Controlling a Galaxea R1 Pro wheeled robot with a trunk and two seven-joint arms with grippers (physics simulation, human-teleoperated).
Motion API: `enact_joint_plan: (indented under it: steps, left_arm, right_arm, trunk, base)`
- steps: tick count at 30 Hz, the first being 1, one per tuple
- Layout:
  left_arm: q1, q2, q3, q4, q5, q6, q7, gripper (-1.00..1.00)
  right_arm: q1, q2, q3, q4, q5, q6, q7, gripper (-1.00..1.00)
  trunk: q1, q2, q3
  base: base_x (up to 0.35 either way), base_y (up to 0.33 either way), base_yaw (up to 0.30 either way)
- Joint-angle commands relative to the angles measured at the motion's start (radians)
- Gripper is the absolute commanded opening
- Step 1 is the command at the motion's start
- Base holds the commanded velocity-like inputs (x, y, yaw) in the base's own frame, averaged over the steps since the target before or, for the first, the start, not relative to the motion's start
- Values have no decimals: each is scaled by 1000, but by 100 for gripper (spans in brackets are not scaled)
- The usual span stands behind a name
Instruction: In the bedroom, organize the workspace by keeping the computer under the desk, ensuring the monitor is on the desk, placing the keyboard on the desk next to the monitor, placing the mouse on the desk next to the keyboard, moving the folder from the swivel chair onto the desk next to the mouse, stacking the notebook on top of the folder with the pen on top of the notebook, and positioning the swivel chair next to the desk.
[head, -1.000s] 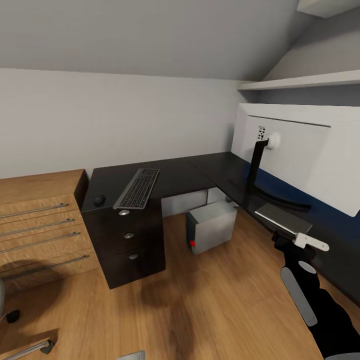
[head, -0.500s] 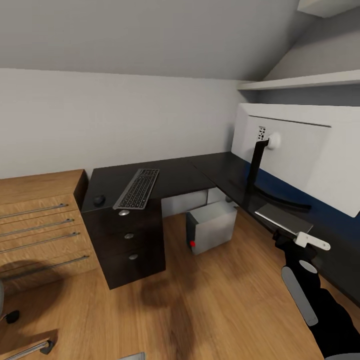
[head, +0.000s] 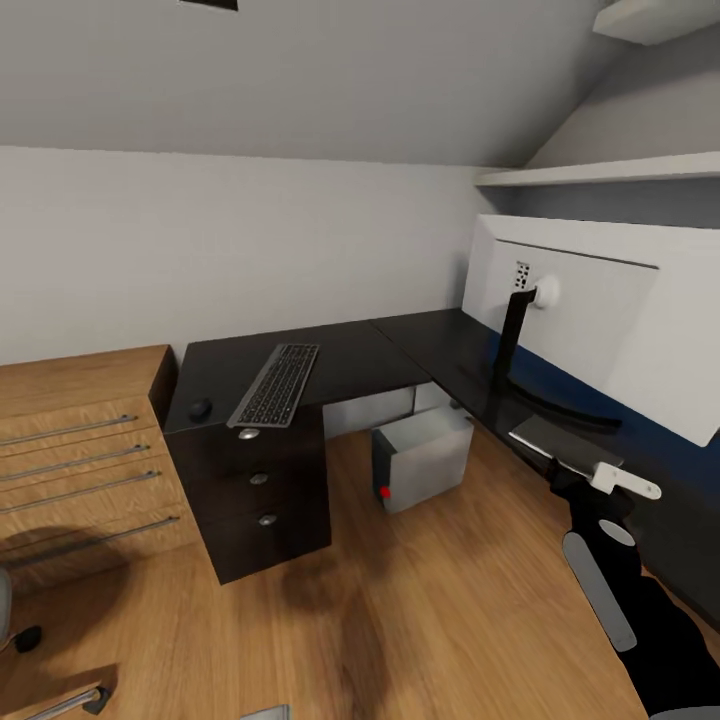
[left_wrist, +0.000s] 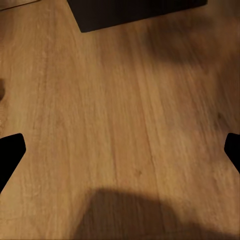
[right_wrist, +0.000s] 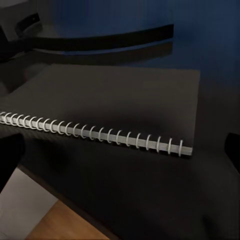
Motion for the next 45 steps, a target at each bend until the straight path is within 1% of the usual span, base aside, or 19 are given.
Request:
enact_joint_plan:
  steps: [1,9,19,22,29,36,45]
  left_arm:
    - [-1,1,-5,0,11,-6,5,100]
    - [-1,1,-5,0,11,-7,5,100]
    - [-1,0,-6,0,10,-7,4,100]
    - [-1,-1,-9,0,8,-7,4,100]
    - [-1,-1,-11,0,8,-13,4,100]
    - [-1,-1,-12,0,9,-16,4,100]
    - [-1,-2,-12,1,9,-16,4,100]
  right_arm:
    - [-1,-1,2,-2,-5,4,-8,100]
    - [-1,-1,-7,-2,-5,4,-8,100]
    - [-1,-1,-13,0,-6,4,-6,100]
    - [-1,-1,-24,2,-7,4,-6,100]
    - [-1,0,-39,4,-9,4,-4,100]
    - [-1,0,-42,4,-11,4,-4,100]
    - [-1,0,-42,4,-11,4,-5,100]
  trunk:
    - [-4,7,2]
    - [-35,63,27]
    - [-35,63,27]
    - [-35,63,27]
    - [-35,63,27]
    - [-35,63,27]
    - [-35,63,27]
  base:
    - [0,0,0]
    - [0,0,0]
    - [0,0,0]
    - [27,0,0]
    - [185,0,0]
    - [86,0,0]
    - [187,0,0]
